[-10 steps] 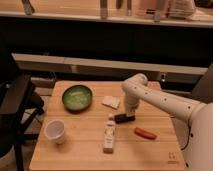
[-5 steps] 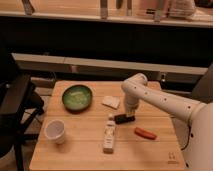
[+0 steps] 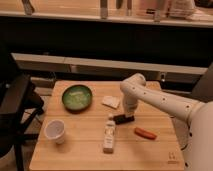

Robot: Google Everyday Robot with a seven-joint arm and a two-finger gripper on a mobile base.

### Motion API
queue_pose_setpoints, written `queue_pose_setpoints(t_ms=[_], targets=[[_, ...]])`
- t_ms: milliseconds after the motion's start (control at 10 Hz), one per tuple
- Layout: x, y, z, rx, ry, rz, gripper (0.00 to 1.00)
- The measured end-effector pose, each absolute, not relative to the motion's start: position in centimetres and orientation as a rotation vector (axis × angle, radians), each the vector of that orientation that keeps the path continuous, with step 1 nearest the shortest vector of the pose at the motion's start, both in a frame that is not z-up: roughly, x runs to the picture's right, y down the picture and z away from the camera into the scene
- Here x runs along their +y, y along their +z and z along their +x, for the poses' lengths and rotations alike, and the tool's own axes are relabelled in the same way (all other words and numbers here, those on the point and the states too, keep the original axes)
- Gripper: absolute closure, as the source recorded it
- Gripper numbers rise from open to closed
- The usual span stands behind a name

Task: Push the eraser across the table

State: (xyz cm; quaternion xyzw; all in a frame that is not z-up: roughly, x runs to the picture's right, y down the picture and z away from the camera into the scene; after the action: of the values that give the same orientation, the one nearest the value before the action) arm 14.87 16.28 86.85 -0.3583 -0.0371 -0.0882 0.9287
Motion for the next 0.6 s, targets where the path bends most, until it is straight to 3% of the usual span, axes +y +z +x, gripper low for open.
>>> queue_pose_setpoints(t_ms=[600], targets=[[16.47, 86.63, 14.47, -0.073, -0.203, -0.739, 1.0]])
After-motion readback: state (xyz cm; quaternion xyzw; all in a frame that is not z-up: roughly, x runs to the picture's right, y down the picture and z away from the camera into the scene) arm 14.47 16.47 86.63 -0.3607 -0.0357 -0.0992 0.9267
